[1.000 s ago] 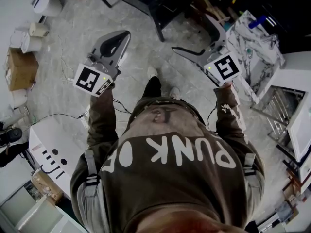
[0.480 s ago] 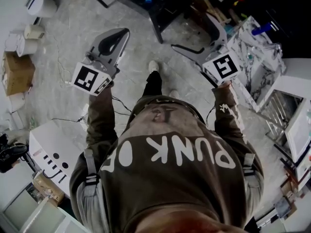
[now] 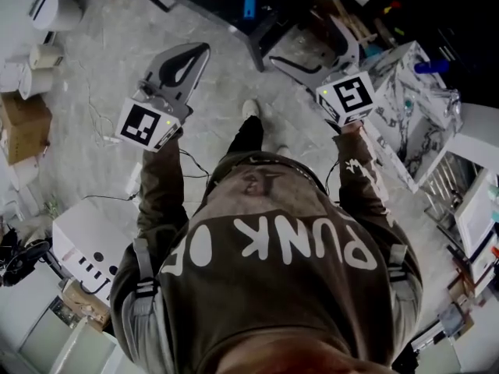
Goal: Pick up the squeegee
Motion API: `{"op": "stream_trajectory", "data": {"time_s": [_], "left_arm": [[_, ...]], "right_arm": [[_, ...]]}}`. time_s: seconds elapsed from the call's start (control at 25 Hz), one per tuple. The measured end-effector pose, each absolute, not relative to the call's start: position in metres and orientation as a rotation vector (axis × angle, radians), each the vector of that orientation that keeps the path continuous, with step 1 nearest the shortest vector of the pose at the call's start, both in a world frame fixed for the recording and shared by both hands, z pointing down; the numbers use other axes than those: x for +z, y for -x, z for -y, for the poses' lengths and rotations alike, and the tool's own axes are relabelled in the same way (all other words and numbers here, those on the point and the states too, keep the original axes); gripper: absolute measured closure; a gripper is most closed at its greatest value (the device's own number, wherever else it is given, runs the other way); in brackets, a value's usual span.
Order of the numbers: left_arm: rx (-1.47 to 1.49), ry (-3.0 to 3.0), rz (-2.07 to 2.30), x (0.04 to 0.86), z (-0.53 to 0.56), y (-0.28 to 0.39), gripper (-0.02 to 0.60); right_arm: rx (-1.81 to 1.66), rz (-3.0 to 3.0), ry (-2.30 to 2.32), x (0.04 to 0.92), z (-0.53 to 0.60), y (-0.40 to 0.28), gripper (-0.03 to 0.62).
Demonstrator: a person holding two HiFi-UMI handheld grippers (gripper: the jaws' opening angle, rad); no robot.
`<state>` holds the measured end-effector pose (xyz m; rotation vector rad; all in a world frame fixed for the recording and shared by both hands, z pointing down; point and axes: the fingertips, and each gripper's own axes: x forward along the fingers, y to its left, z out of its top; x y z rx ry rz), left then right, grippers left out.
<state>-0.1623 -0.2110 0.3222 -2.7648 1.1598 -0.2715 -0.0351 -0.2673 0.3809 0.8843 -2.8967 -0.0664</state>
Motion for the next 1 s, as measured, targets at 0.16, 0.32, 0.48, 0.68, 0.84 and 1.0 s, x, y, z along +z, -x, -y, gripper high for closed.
{"op": "stream_trajectory", "data": {"time_s": [0.16,0.32,0.48,0.68,0.84,1.0], "left_arm": [[-0.270,2.801,-1.148,0.331,0.234,0.175,0.578],[-0.276,2.850,-1.133,0.344,0.253,0.183,0.578],[-0.269,2.873,-1.124,0.350,0.270,0.194,0.578],[-0.266,2.899,-1.118,0.359,0.288,0.202,0.578],[-0.269,2.915,-1.117,0.364,0.297,0.209,0.578],[-0.272,2.928,-1.121,0.368,0.304,0.215,0.578]], "right_arm": [[-0.011,2.870,-0.933,0.394,0.304,0.062,-0.001],[0.048,2.823,-0.986,0.414,0.340,0.081,0.000],[0.126,2.762,-1.048,0.439,0.378,0.100,-0.001],[0.223,2.677,-1.109,0.474,0.417,0.121,-0.001],[0.267,2.587,-1.127,0.507,0.440,0.136,-0.001],[0.338,2.510,-1.161,0.534,0.460,0.147,0.000]]}}
